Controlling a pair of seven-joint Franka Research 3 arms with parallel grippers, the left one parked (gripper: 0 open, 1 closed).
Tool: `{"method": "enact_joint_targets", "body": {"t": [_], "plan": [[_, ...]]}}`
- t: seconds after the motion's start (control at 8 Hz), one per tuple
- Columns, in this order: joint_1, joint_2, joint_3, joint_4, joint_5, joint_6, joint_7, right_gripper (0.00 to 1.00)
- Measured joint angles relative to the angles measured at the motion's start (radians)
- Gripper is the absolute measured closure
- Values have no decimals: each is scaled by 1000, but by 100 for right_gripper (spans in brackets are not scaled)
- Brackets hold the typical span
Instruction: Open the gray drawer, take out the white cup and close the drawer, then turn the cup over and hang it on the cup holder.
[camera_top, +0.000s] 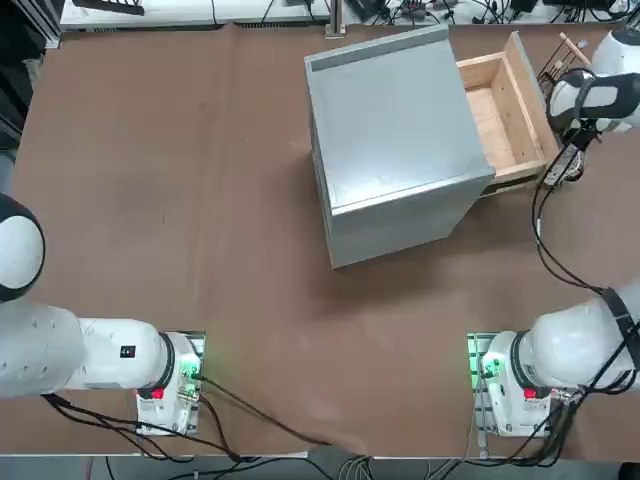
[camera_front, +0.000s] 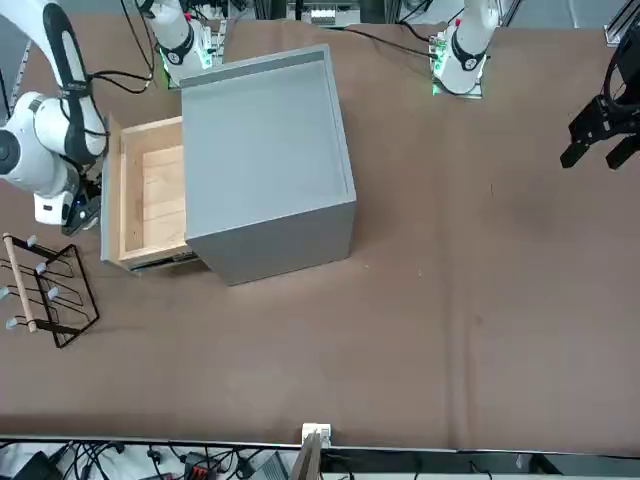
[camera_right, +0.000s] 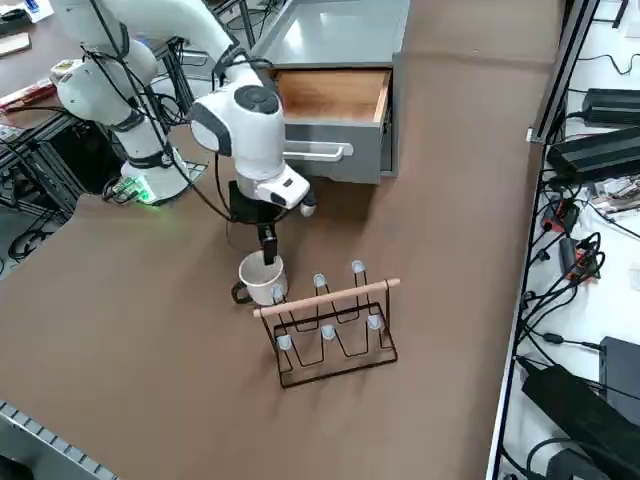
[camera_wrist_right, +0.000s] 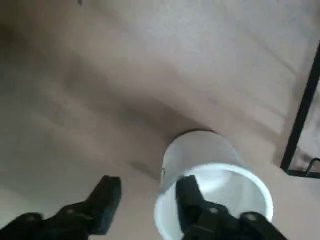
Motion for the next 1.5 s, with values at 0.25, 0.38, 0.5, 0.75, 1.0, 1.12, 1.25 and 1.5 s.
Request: {"method": "enact_joint_targets", "body": {"t": [0.25,0.38,0.5,0.75,1.0,1.12,1.25,1.5], "plan": [[0,-75,-1,56,0,-152,0,0],[3,-105,1,90,0,-205,0,0],[10,-121,4,122,15,-242,1,0],[33,-123,7,166,158,-270,6,4],[37,-123,6,203,209,-294,48,47],[37,-123,7,211,214,-299,101,69],[45,-123,8,215,219,-300,166,88],[98,-128,13,220,228,-301,328,98]]}}
